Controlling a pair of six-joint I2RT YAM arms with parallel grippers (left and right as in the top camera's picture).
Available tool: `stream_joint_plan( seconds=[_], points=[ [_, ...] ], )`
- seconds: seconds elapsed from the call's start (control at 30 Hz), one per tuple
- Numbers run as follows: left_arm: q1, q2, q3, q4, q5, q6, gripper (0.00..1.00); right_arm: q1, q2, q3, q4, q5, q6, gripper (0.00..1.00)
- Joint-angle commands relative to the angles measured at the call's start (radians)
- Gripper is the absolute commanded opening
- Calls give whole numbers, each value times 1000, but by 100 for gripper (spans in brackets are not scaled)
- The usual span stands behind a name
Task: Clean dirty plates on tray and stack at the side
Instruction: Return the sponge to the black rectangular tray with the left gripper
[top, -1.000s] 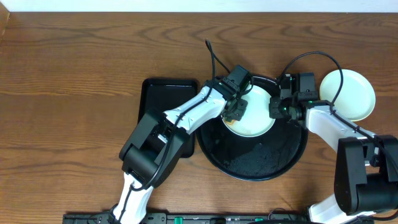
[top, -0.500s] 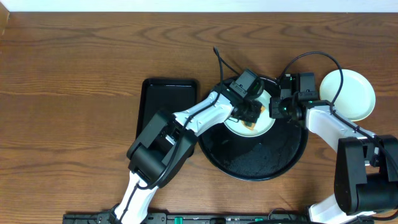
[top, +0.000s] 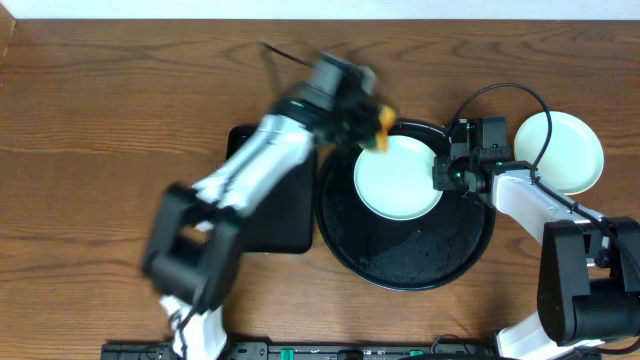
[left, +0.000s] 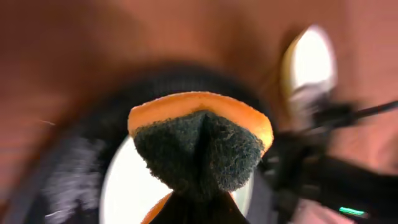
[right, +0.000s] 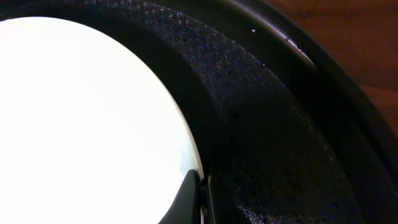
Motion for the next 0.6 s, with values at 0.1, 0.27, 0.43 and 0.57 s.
stream_joint_plan(
  seconds=[0.1,0.27,0.43,0.57],
  points=[
    [132,-132,34,-187,-37,70,8,5,39,-7,-8,2,-4,1],
    [205,-122,14,-439,-357,150,8,5,39,-7,-7,2,-4,1],
    [225,-110,-94,-491,-589,151,8,5,39,-7,-7,2,-4,1],
    [225,-110,-221,-369,-587,155,8,5,39,-7,-8,2,-4,1]
  ],
)
